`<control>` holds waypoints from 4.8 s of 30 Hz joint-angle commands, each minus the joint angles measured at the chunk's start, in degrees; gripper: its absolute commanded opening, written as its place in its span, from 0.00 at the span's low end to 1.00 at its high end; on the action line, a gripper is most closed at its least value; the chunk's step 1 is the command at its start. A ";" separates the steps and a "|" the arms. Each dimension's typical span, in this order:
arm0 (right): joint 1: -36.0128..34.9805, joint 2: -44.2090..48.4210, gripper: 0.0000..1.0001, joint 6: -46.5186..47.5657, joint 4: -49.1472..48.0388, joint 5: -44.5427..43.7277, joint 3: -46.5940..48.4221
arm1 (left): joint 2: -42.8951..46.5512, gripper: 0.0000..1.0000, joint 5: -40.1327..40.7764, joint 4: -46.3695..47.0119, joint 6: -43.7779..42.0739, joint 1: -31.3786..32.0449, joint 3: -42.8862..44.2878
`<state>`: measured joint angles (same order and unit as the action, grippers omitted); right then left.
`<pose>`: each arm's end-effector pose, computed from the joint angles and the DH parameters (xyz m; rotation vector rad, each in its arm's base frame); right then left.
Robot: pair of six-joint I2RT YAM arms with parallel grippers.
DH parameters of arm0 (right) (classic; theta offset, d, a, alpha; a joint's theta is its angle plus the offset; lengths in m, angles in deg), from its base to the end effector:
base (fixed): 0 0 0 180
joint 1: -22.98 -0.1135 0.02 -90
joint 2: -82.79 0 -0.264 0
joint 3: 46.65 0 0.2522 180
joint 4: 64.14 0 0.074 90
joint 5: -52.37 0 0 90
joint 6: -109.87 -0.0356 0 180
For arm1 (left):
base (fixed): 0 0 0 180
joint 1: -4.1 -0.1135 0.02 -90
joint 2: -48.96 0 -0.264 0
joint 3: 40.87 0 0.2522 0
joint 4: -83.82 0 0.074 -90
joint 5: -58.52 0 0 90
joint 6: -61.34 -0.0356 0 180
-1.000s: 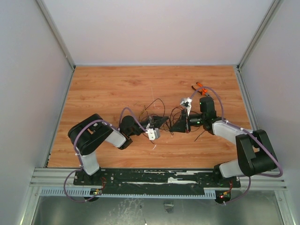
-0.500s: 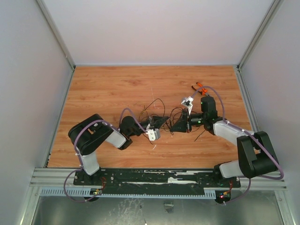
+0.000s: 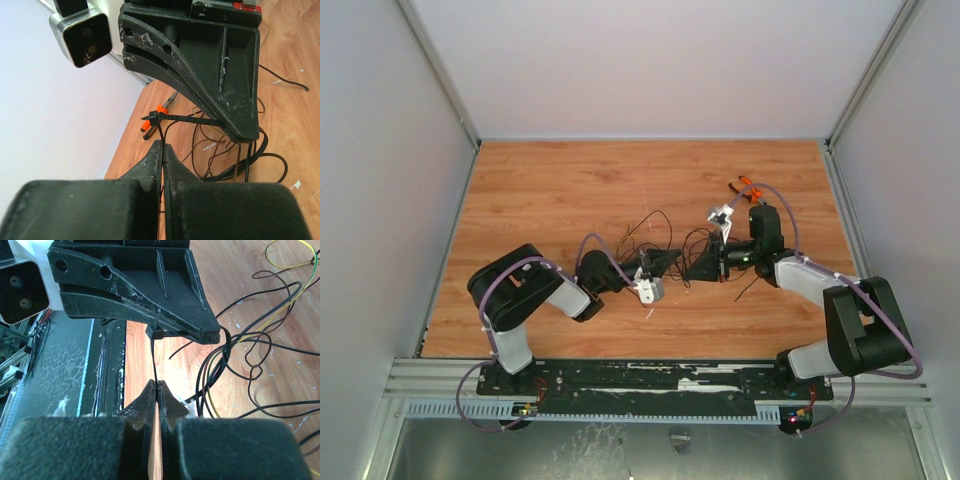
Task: Zip-tie the wires
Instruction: Tie the cable at the center of the board.
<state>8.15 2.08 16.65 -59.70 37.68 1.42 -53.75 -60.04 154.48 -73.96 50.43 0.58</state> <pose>0.2387 0.0988 0.1880 -0.9265 1.8330 1.6108 0.1971 -0.2311 0.1671 1.2748 0.6630 -0.3649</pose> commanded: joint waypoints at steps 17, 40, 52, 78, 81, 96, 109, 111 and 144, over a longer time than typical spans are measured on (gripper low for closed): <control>0.90 -1.71 0.00 -0.56 0.14 0.37 2.28 | -1.02 0.00 1.66 2.36 -4.07 1.92 -1.45; 0.92 -2.48 0.00 -1.41 3.42 -1.80 4.18 | -0.81 0.00 1.75 0.26 -6.46 2.32 -2.27; 0.86 -2.91 0.00 -3.11 5.84 -1.92 6.49 | -1.11 0.00 2.28 -1.16 -8.88 2.56 -3.15; 0.71 -7.42 0.00 -0.69 11.93 -4.49 9.25 | 1.99 0.00 1.93 -11.96 -18.84 2.89 -2.19; 0.69 -7.25 0.00 -1.50 11.11 -4.19 9.28 | 1.90 0.00 1.85 -11.91 -18.91 2.92 -2.28; -0.17 -9.25 0.00 -2.64 10.47 -4.42 10.66 | 1.47 0.00 1.40 -12.51 -20.04 2.90 -2.19; -0.36 -10.58 0.00 -1.70 12.19 -4.81 11.29 | 1.21 0.00 1.23 -13.23 -21.01 3.05 -2.17; -0.54 -10.87 0.00 -1.65 12.29 -4.90 11.39 | 1.14 0.00 1.24 -13.23 -21.06 3.07 -2.14; -1.28 -12.46 0.00 -1.46 12.14 -8.23 12.84 | 0.84 0.00 1.38 -14.64 -22.73 3.51 -2.06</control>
<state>7.12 -10.77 14.11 -45.40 33.18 12.50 -52.88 -56.30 139.69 -95.97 52.66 -1.78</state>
